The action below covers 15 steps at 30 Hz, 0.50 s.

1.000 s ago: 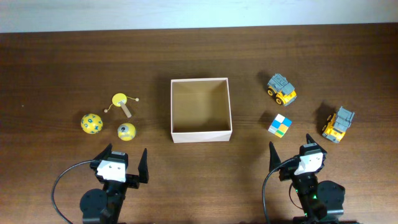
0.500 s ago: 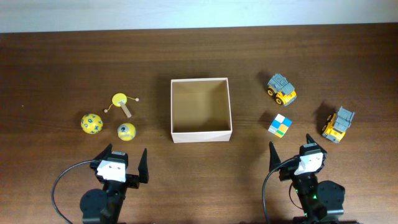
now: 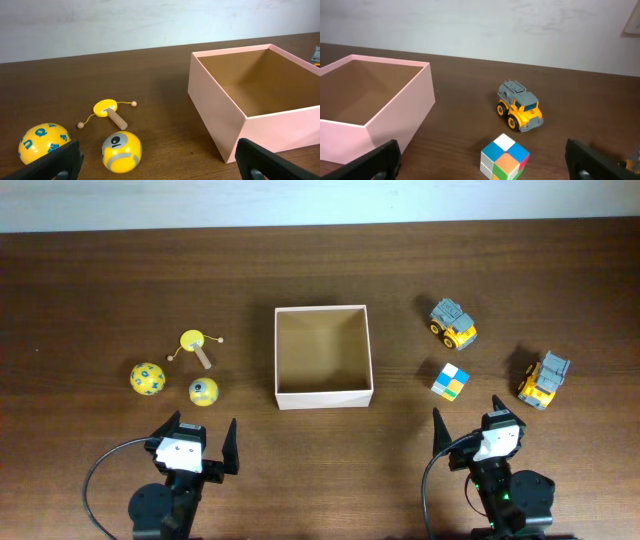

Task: Pack container

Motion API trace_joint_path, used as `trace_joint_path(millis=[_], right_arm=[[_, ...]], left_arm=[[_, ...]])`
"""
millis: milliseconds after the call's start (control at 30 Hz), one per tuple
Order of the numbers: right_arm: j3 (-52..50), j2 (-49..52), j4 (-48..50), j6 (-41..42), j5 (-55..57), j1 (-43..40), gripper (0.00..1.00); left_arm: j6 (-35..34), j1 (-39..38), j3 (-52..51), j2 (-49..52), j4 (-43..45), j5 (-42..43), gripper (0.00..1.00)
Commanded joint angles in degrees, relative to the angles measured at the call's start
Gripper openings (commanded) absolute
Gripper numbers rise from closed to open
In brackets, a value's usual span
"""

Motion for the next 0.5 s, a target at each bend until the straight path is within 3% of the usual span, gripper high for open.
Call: trace_joint_path(millis=[0,467], right_arm=[[-0.52,-0.63,0.04,-0.17,-0.70,-0.20,0.99],[-0.50,-0.63,0.04,-0.22,-0.22,-0.20,0.99]], left_arm=[[0.90,0.33,-0.37,-0.44,0.17,0.59,0.99],[0.90,0.33,-0.37,-0.44,0.17,0.59,0.99]])
